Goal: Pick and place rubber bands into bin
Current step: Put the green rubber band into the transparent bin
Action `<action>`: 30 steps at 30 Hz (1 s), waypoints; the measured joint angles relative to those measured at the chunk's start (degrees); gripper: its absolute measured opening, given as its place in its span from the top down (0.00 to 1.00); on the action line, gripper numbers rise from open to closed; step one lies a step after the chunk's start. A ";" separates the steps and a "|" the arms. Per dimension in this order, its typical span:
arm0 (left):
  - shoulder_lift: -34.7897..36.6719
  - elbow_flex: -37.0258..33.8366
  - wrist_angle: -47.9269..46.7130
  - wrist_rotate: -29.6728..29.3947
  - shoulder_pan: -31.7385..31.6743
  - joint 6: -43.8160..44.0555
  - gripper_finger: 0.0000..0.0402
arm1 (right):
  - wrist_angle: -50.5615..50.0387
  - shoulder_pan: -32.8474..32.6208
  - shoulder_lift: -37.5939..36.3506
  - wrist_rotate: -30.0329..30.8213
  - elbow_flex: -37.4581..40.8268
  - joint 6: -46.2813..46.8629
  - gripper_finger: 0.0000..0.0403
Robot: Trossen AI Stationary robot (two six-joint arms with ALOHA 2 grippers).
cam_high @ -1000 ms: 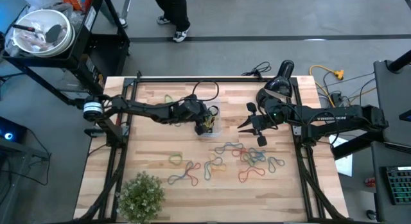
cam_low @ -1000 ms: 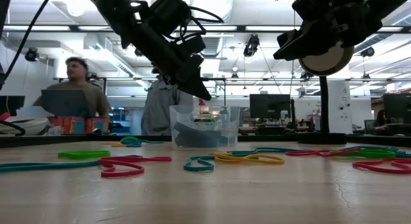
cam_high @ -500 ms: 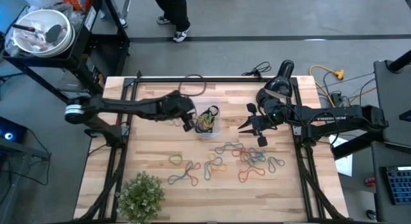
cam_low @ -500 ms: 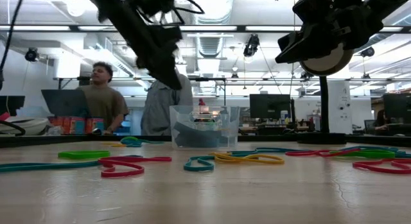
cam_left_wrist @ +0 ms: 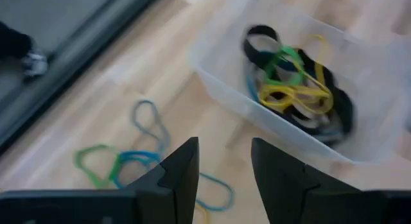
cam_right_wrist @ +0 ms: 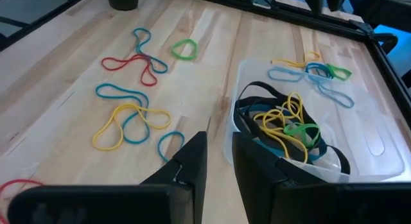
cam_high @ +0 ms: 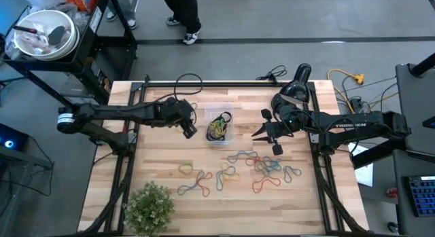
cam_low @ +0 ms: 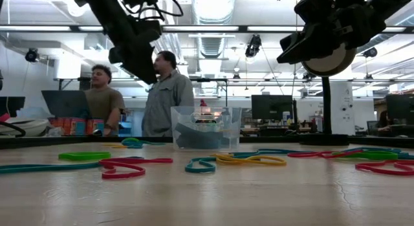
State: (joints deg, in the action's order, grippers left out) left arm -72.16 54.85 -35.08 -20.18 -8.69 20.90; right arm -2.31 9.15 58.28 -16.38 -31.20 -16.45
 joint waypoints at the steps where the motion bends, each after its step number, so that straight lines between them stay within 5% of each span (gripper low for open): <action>1: 0.00 0.00 -0.65 1.87 0.24 -0.19 0.68 | 0.01 -0.01 0.00 -0.03 0.03 0.25 0.83; 11: -0.21 -0.41 -10.79 16.57 6.55 -3.27 0.68 | -0.37 -0.02 0.00 -0.16 2.67 2.65 0.83; 21: -6.26 -1.60 -9.04 16.76 17.89 -3.30 0.68 | 2.60 0.00 0.00 -0.15 2.49 2.98 0.83; 30: -16.53 -1.42 -4.98 15.34 20.27 -3.89 0.68 | 2.59 -0.02 0.00 -0.13 2.49 2.88 0.83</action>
State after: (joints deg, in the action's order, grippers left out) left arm -88.69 53.43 -40.06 -4.84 11.57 17.02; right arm 0.28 9.13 58.28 -16.51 -28.71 -13.57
